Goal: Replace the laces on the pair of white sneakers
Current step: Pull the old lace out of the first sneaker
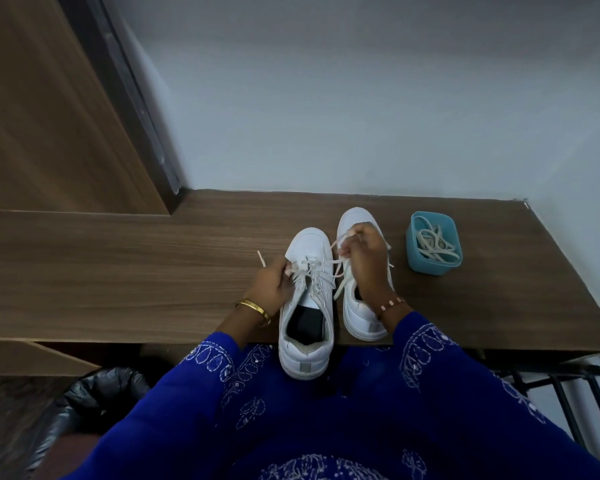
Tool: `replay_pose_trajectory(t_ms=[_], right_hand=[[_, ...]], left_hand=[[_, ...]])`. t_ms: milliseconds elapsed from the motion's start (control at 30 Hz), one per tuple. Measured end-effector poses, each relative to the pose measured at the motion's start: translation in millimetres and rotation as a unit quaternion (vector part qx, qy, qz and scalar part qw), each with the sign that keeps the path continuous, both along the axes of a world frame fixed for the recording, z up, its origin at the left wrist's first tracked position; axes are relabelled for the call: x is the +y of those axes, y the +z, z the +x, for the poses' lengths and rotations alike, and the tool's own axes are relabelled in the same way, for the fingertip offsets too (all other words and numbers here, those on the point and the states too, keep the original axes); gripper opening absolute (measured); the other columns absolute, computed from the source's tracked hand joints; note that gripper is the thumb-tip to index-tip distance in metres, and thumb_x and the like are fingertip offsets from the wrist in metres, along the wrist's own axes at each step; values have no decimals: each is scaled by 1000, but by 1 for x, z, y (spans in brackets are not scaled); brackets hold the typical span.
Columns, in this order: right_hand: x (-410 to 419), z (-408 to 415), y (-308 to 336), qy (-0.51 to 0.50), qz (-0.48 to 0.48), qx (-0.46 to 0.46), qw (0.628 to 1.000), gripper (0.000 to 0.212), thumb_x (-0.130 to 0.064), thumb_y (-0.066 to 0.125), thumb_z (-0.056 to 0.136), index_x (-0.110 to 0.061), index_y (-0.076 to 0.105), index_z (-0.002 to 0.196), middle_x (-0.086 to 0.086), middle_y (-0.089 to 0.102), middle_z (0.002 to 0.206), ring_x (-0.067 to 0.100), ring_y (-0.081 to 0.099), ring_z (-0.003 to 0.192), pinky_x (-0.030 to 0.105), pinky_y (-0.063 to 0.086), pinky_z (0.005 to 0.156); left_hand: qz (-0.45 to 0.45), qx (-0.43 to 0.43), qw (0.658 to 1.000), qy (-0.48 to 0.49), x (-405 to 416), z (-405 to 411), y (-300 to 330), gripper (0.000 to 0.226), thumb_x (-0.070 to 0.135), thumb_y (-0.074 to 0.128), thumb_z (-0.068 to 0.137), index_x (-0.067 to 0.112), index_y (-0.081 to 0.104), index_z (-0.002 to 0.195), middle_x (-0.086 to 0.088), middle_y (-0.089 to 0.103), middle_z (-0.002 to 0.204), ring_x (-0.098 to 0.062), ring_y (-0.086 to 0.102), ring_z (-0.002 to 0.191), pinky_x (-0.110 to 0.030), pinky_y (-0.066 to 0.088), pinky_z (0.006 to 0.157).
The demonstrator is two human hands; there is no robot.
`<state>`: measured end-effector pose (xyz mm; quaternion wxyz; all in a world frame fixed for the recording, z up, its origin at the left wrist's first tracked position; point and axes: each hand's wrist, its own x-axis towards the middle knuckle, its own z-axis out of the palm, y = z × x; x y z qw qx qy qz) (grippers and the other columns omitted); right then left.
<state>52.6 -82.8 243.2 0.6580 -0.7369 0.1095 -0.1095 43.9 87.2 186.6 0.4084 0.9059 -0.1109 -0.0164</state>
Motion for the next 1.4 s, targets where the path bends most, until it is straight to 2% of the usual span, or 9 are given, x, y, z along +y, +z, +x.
replay_pose_trajectory(t_ms=[100,200,333,433,600,800,900,1200,1400], right_hand=[[-9,4,3,-120,53,7,991,26,6,38,88,-16,48,78,3,52,69,13,53,56,24,44,55],[-12,5,-6,-6,-196,-11,980,22,6,48,82,-5,57,98,9,57,92,24,55,83,26,45,70],[0,1,-17,157,-559,-113,806,61,7,62,63,-12,59,121,21,54,124,38,52,112,47,41,94],[12,-2,-23,260,-649,-104,707,46,9,60,66,-10,69,107,23,54,125,43,46,121,58,29,103],[13,-1,-18,266,-729,-121,619,26,3,76,44,-12,69,63,7,61,67,30,62,69,46,54,74],[10,7,-14,261,-788,-206,519,21,-3,75,53,-19,63,53,-3,53,55,21,57,64,38,53,75],[10,9,-6,229,-765,-238,553,25,6,67,52,-18,58,49,-4,47,50,20,54,60,35,51,70],[-8,15,21,-16,-466,-137,874,12,-6,54,79,-9,66,79,7,67,81,29,57,81,36,35,79],[-8,9,-10,54,-629,-173,756,58,9,67,54,-9,65,109,16,62,94,33,60,82,40,47,76]], left_hand=[[-28,11,1000,2,3,-3,-1,30,5,42,95,25,35,73,9,43,64,-3,40,57,-18,27,50],[-24,17,1000,10,2,-2,-1,16,10,42,96,15,40,81,-2,54,71,-14,46,62,-18,29,51],[-12,26,999,25,0,2,-5,11,9,43,95,13,40,85,-7,56,76,-21,50,67,-28,33,59],[-22,27,999,32,1,0,-7,14,4,46,92,13,40,83,-4,54,73,-21,48,64,-29,35,60],[-52,10,998,34,0,-7,-8,12,22,40,91,15,38,81,6,47,64,-14,43,57,-32,34,58],[-44,5,999,30,-1,-8,-9,12,30,32,85,21,37,80,-3,52,70,-21,48,63,-38,40,61],[-39,-3,999,27,0,-10,-7,13,27,33,85,15,39,82,-3,51,68,-23,47,61,-38,39,59],[12,3,1000,25,0,-12,-5,13,9,41,95,16,37,86,4,45,65,-22,46,61,-29,29,56],[0,-3,1000,22,0,-15,-10,15,28,33,89,16,41,88,-1,51,70,-21,47,62,-28,30,56]])
